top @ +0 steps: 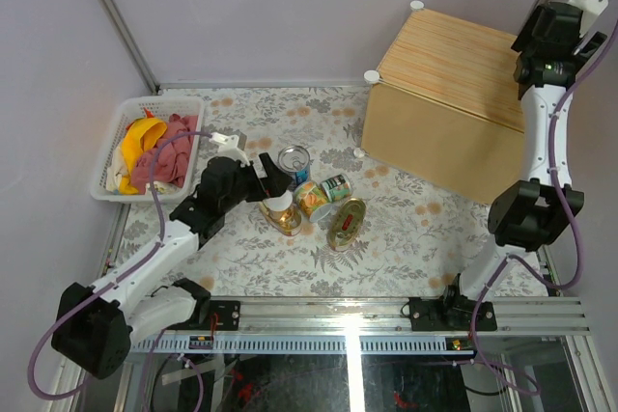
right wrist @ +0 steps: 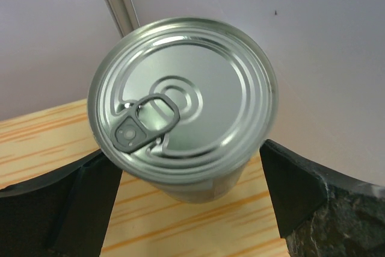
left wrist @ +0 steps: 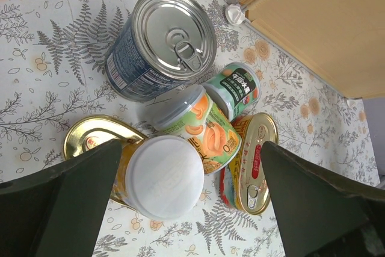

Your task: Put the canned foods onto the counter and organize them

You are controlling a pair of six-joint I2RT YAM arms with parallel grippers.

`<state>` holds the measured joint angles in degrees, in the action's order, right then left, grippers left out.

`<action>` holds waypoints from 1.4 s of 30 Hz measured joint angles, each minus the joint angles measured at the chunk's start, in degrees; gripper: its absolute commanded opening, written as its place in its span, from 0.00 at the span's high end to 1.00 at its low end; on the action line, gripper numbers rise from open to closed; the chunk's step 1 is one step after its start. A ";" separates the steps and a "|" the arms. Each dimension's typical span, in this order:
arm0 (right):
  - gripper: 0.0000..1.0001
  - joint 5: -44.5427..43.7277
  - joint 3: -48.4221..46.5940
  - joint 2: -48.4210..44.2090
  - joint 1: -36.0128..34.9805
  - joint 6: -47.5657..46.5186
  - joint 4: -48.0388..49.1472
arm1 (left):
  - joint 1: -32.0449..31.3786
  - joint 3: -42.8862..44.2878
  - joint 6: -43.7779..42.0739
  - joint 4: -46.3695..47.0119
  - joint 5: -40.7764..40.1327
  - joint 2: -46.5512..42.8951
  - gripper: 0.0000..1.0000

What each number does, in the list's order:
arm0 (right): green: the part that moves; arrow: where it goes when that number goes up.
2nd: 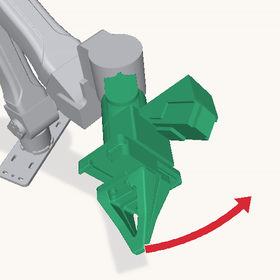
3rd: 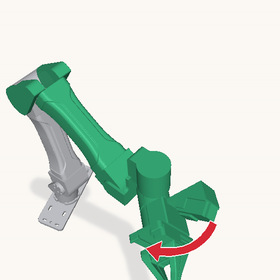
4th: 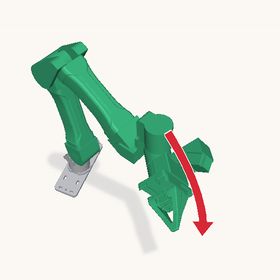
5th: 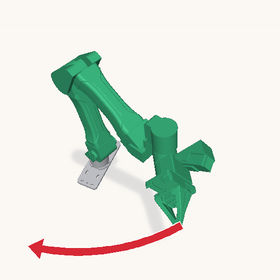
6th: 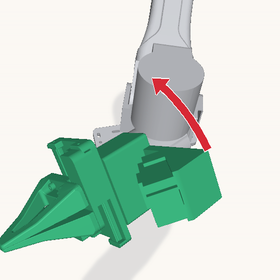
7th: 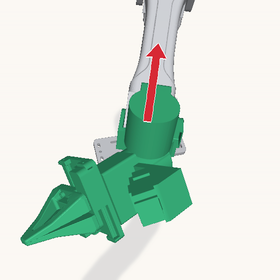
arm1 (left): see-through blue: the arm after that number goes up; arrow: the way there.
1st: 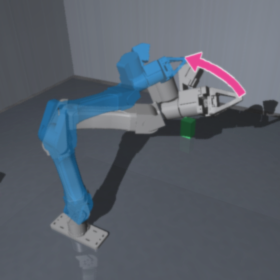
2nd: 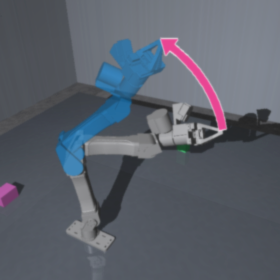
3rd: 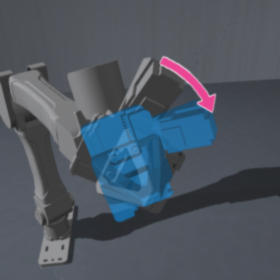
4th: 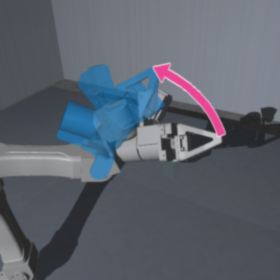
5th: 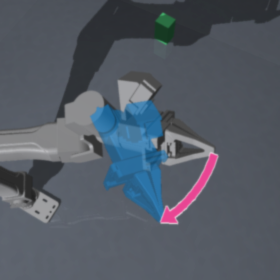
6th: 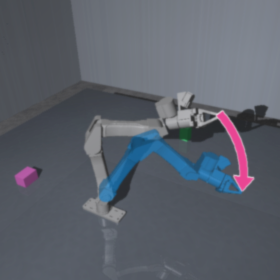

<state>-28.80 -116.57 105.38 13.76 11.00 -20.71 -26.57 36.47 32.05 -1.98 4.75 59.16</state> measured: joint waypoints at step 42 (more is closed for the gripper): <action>0.00 3.56 33.59 -26.60 -52.43 -7.28 8.66 | 0.02 -11.98 8.87 0.94 -7.54 -16.96 0.00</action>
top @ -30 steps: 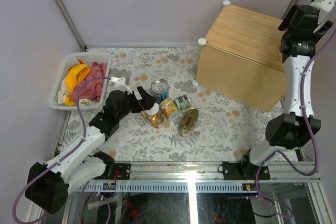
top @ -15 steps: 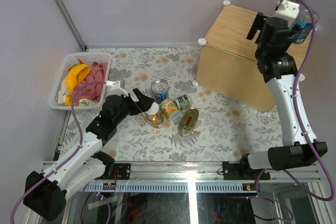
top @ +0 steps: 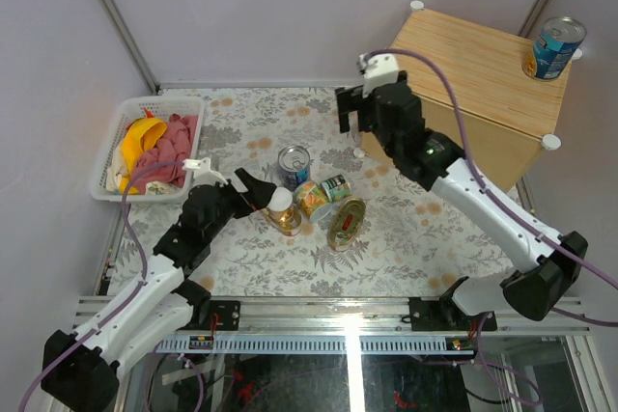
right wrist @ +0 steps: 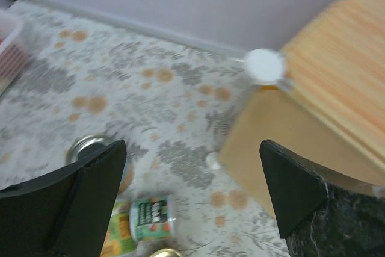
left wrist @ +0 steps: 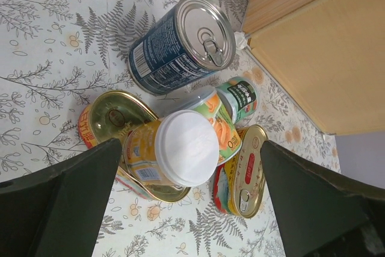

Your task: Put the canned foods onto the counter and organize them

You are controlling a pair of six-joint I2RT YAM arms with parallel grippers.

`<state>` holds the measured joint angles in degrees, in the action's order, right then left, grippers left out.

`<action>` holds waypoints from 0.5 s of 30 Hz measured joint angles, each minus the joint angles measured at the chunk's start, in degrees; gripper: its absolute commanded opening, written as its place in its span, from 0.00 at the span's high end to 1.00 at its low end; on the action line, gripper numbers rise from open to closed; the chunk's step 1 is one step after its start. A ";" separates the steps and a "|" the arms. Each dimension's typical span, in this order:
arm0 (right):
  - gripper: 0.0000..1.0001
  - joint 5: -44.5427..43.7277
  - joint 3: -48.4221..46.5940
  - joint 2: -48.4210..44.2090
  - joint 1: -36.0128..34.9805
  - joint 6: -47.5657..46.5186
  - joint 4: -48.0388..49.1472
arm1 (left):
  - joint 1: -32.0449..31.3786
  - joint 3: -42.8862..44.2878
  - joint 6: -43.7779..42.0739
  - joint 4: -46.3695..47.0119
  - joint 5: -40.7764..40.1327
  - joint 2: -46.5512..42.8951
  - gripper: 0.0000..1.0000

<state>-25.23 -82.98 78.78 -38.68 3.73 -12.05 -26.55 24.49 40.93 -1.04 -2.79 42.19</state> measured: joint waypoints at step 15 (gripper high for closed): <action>0.00 18.58 22.34 0.87 -7.93 3.61 16.04 | 0.00 -1.84 3.43 -2.67 -4.61 -4.85 0.00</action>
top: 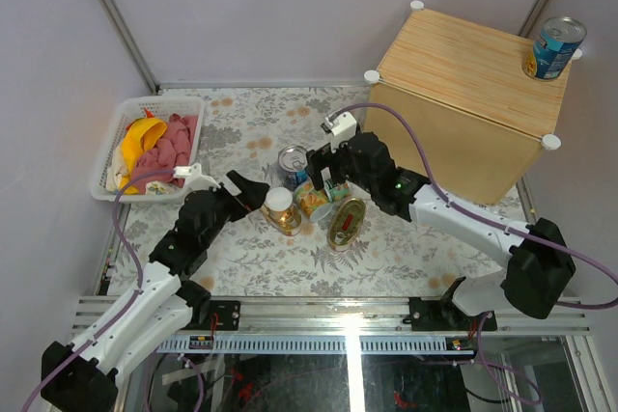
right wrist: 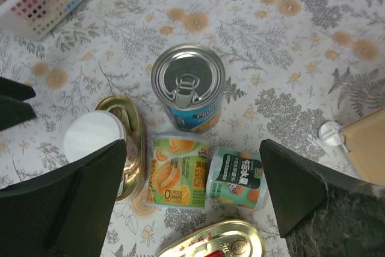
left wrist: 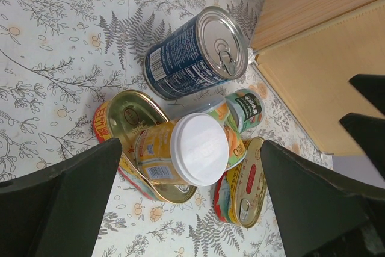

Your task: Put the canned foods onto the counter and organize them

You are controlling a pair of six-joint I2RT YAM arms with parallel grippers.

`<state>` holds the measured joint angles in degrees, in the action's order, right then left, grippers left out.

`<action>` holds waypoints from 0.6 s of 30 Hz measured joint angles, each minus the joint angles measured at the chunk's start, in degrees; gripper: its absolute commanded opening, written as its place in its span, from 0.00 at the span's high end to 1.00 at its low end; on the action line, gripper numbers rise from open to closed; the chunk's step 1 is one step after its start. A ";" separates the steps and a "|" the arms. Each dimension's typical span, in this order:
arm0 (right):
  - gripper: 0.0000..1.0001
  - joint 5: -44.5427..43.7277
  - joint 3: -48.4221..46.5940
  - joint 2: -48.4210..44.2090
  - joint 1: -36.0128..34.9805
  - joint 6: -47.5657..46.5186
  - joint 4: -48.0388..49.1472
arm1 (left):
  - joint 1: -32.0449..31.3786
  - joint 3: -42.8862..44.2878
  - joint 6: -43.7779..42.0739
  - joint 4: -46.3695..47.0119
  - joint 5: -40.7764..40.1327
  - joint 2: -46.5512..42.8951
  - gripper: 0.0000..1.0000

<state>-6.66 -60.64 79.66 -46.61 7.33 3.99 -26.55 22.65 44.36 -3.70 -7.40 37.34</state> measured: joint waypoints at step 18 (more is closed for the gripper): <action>0.00 4.74 10.47 9.57 -0.11 -0.42 22.67 | 0.00 -0.87 1.36 0.83 -0.66 -0.13 0.00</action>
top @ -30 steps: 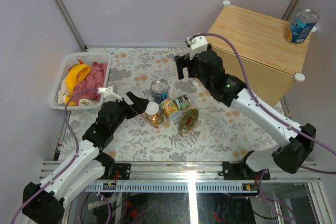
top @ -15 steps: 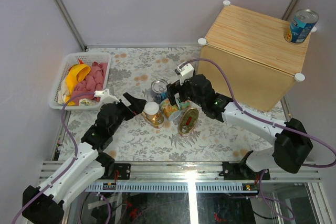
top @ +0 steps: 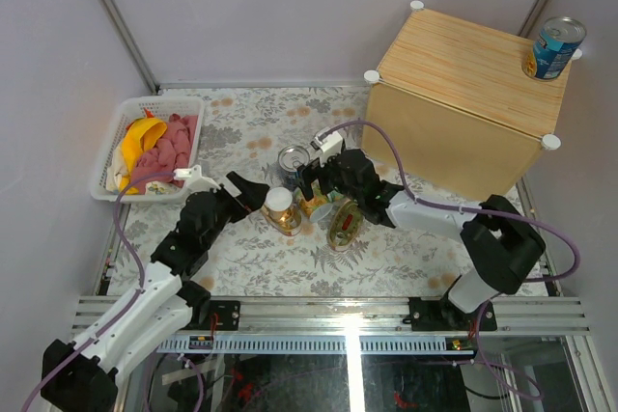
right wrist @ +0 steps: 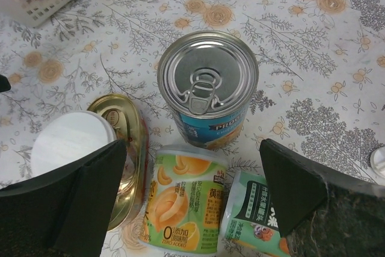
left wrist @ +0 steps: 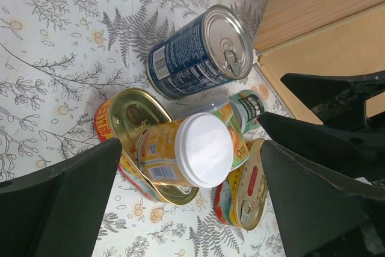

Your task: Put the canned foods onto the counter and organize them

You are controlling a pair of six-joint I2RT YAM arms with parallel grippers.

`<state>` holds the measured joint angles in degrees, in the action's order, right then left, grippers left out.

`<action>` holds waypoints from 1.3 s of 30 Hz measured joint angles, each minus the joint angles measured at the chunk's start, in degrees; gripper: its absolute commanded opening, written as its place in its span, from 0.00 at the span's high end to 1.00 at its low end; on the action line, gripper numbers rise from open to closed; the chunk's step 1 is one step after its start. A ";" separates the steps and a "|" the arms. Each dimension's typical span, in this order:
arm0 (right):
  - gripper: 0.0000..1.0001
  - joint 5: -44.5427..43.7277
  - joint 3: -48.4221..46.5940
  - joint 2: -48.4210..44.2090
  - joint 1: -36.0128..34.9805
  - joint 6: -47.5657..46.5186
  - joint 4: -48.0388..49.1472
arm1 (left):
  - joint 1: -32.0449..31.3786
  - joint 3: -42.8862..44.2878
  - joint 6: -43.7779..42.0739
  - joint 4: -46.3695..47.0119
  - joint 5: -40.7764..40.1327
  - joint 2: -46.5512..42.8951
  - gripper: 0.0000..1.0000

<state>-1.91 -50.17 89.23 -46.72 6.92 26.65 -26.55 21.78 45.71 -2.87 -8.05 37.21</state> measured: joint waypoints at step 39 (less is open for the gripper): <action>0.00 -0.17 -4.02 22.80 0.72 -3.37 25.11 | 4.90 -3.30 -6.88 9.77 7.45 3.45 0.00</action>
<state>-2.09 -54.19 112.03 -46.00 3.55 51.77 -21.65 18.48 38.83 6.90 -0.60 40.66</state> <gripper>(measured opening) 0.994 0.996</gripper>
